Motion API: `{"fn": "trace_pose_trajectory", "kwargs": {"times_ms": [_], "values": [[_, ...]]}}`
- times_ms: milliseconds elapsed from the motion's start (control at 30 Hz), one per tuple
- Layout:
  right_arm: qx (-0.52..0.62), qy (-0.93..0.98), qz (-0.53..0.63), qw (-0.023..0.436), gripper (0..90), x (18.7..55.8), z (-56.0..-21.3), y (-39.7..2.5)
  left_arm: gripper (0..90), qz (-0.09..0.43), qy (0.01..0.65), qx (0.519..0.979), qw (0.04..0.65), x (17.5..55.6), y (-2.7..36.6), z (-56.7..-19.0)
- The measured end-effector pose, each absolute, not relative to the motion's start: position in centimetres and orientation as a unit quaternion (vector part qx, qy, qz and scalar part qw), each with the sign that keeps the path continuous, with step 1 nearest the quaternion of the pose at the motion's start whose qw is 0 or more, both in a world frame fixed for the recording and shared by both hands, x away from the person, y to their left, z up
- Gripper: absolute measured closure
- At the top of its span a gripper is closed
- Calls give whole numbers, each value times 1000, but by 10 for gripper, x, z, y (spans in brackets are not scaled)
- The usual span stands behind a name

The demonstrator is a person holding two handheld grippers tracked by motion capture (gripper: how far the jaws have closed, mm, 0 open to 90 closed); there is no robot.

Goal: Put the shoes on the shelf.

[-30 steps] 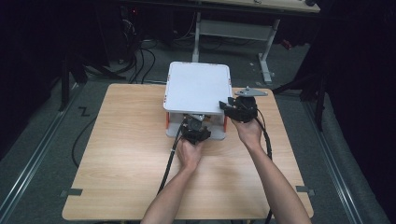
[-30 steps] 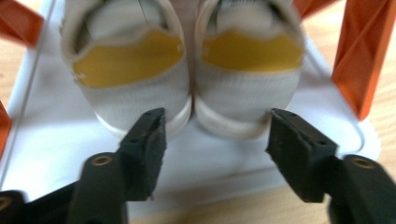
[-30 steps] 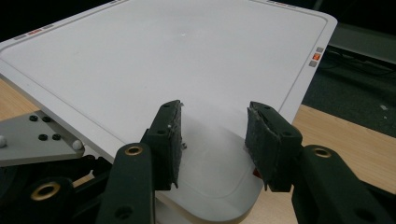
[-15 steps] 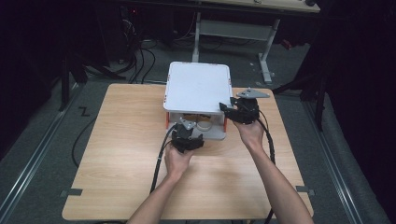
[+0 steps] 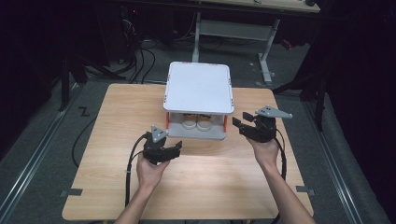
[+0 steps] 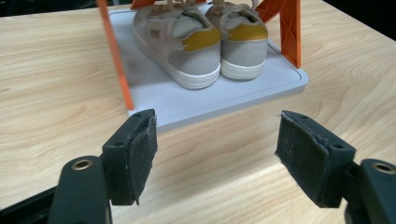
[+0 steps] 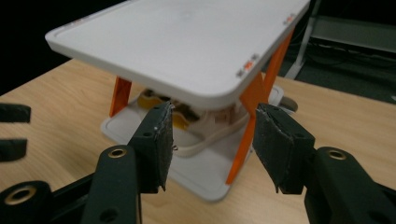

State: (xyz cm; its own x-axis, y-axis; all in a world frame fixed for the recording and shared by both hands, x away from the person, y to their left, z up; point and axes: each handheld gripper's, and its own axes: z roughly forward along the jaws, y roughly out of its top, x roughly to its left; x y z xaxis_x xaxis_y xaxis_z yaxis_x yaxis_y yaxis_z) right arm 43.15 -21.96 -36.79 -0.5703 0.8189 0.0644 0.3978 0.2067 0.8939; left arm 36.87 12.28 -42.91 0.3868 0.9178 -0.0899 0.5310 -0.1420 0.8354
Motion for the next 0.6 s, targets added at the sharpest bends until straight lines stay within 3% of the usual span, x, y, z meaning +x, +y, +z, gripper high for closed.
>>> {"fn": "trace_pose_trajectory", "kwargs": {"times_ms": [600], "values": [[445,736,467,208,474,378,-426,-264,269,196,502,722,435,346,159,-450]]}}
